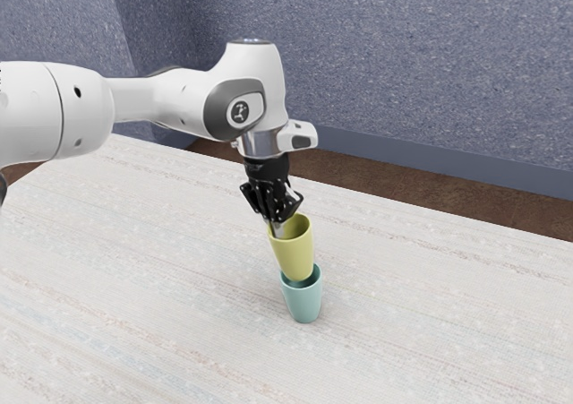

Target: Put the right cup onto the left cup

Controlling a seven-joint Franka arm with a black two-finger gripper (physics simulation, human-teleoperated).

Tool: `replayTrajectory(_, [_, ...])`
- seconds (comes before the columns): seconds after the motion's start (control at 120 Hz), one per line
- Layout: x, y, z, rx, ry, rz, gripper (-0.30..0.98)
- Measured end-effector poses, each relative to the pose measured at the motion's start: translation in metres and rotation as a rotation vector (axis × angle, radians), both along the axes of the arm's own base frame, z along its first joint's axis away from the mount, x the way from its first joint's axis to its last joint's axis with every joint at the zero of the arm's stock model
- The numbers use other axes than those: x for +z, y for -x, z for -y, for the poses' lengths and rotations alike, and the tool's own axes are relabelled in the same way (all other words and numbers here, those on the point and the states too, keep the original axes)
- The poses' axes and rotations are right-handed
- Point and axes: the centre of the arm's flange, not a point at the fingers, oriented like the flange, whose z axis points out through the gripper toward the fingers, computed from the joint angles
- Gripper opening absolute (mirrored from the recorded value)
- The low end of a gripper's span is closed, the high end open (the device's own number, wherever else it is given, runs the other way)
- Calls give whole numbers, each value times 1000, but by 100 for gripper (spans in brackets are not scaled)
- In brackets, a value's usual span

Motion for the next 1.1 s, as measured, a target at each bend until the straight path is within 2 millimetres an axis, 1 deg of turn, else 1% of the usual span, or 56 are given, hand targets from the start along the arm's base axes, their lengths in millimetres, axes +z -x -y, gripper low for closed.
replayTrajectory(0.142, [-10,-2,0,1,0,-11,-10])
replayTrajectory(0.233, [-13,-2,0,2,2,-10,-10])
replayTrajectory(0.325, [-13,-2,3,-1,7,-2,10])
replayTrajectory(0.433, [-5,-1,5,-6,12,16,33])
replayTrajectory(0.508, [5,1,4,-10,13,32,43])
replayTrajectory(0.6, [21,5,3,-14,14,55,52])
replayTrajectory(0.667, [32,9,3,-19,15,66,57])
replayTrajectory(0.817, [65,20,1,-27,18,96,63])
replayTrajectory(0.992, [95,29,-17,-55,-35,134,66])
replayTrajectory(1.1, [112,36,-40,-63,-66,145,67])
